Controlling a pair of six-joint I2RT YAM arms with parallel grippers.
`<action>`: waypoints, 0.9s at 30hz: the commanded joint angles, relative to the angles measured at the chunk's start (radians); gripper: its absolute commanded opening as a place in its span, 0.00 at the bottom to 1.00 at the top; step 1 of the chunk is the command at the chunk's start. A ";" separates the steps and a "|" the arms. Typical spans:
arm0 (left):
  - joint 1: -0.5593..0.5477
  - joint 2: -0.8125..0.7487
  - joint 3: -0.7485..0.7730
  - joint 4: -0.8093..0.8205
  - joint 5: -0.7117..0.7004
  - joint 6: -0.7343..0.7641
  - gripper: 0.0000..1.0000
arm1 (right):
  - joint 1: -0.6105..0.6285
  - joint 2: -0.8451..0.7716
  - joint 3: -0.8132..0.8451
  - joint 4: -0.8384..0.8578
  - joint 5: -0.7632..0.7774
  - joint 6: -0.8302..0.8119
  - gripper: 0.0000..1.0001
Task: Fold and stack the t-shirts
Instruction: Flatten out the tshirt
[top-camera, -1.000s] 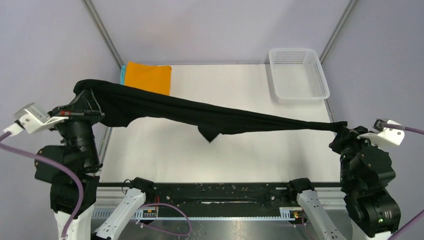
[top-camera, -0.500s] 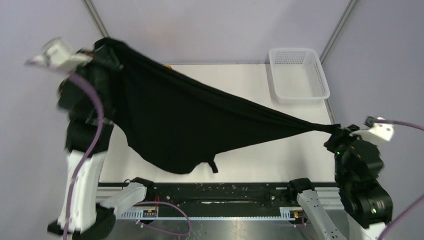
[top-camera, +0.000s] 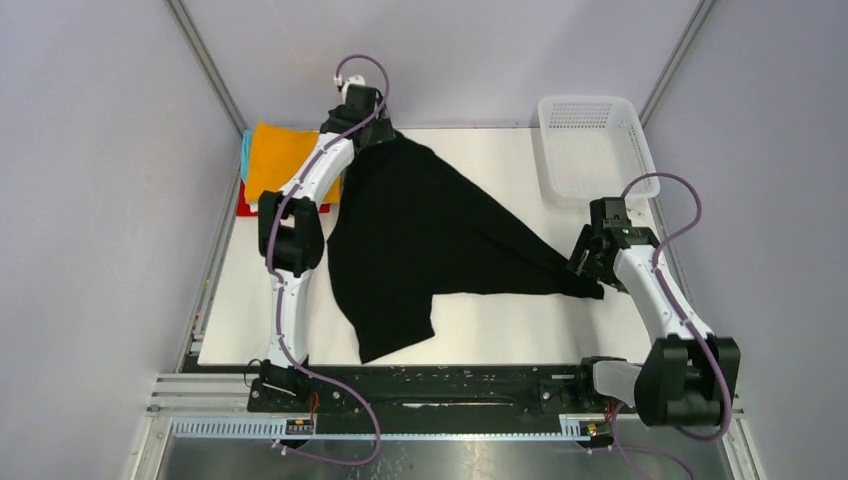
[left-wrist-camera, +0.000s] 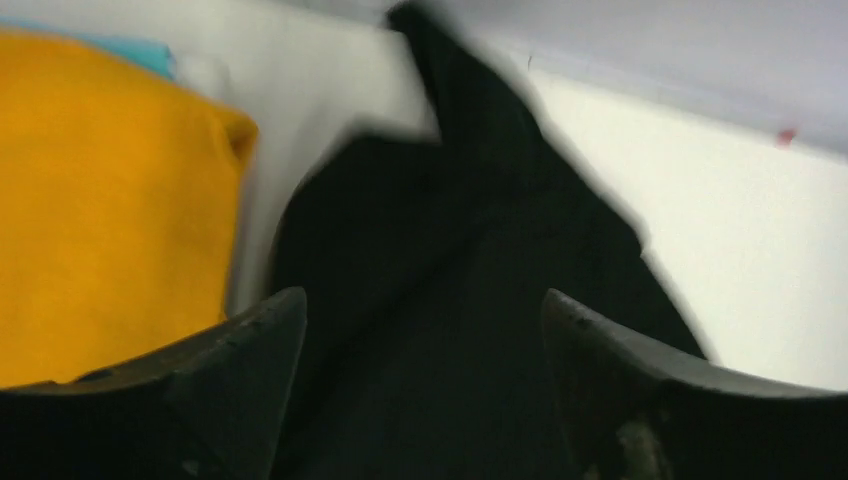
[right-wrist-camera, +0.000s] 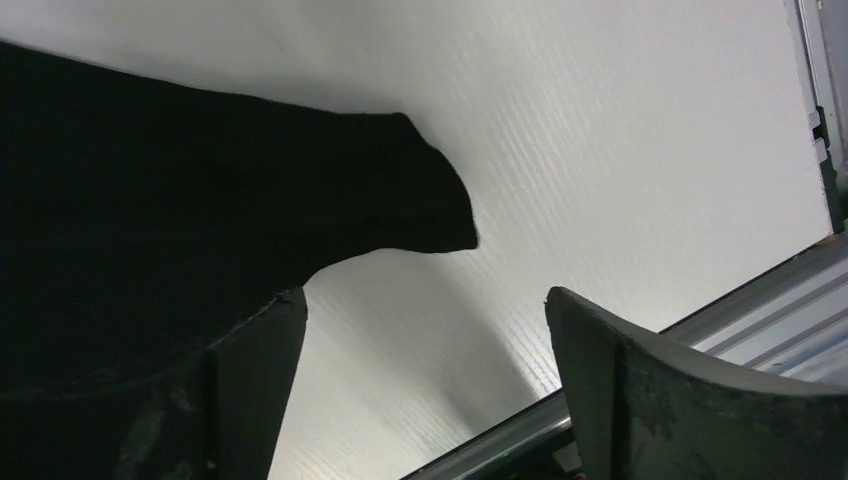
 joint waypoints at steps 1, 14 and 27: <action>0.000 -0.105 0.041 0.015 0.109 -0.027 0.98 | -0.042 0.062 0.084 0.035 -0.028 0.021 0.99; -0.153 -0.705 -0.786 0.073 0.185 -0.135 0.99 | -0.043 -0.319 -0.170 0.425 -0.395 0.003 0.99; -0.249 -0.741 -1.218 0.244 0.432 -0.262 0.99 | 0.040 -0.062 -0.218 0.603 -0.670 0.123 0.99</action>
